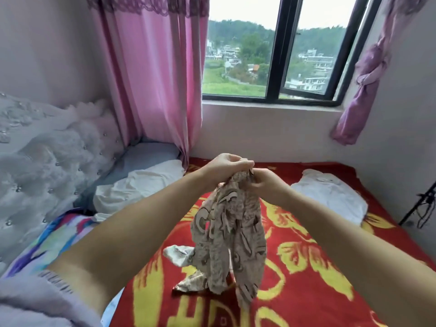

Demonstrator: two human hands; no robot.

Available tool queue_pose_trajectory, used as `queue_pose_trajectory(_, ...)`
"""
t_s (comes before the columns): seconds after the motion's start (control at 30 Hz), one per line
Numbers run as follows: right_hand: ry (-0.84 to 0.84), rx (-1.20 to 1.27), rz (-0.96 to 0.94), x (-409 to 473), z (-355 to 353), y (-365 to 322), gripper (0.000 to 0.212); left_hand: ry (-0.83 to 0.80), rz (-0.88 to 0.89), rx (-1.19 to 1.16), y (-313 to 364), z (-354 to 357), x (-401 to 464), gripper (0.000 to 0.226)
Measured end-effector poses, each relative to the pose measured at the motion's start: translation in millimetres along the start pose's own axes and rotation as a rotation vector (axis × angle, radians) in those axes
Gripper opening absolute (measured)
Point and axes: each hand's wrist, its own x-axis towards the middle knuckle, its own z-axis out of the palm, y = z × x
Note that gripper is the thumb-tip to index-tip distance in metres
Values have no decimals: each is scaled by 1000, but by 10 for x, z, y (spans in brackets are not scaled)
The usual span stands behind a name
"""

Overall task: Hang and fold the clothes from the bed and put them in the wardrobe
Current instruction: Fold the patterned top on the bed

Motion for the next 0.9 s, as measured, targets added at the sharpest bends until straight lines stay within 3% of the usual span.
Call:
queue_pose_trajectory(0.03,45,82,19,7,-50,-33,24,56,4,-75,-5,-11,-5,28)
queue_pose_trajectory(0.13,124,271,64,-6,-227,-134,33,134,-9,-210,-93,-59,-94,47)
queue_pose_trajectory(0.3,210,362,113,11,-383,-177,27,182,203,235,-295,-20,-303,56)
queue_pose_trajectory(0.43,187,334,139,-24,-383,-146,28,245,249,484,-333,34,-286,25)
queue_pose_trajectory(0.5,201,181,77,-57,-401,-148,31,318,270,458,-265,31,-270,25)
queue_pose_trajectory(0.57,195,-184,-30,-102,-442,-180,65,343,327,460,-130,3,-264,21)
queue_pose_trajectory(0.6,133,-369,-92,-122,-464,-215,86,337,354,502,-50,-9,-256,20)
queue_pose_trajectory(0.67,-82,-530,-135,-167,-469,-329,96,298,396,616,92,-9,-226,19)
queue_pose_trajectory(0.73,-323,-223,-59,-198,-475,-415,78,276,414,731,160,8,-192,18)
queue_pose_trajectory(0.8,-308,45,28,-201,-471,-473,57,290,398,780,206,17,-181,18)
queue_pose_trajectory(0.9,-57,-290,48,-126,-407,-524,30,302,432,781,259,14,-223,17)
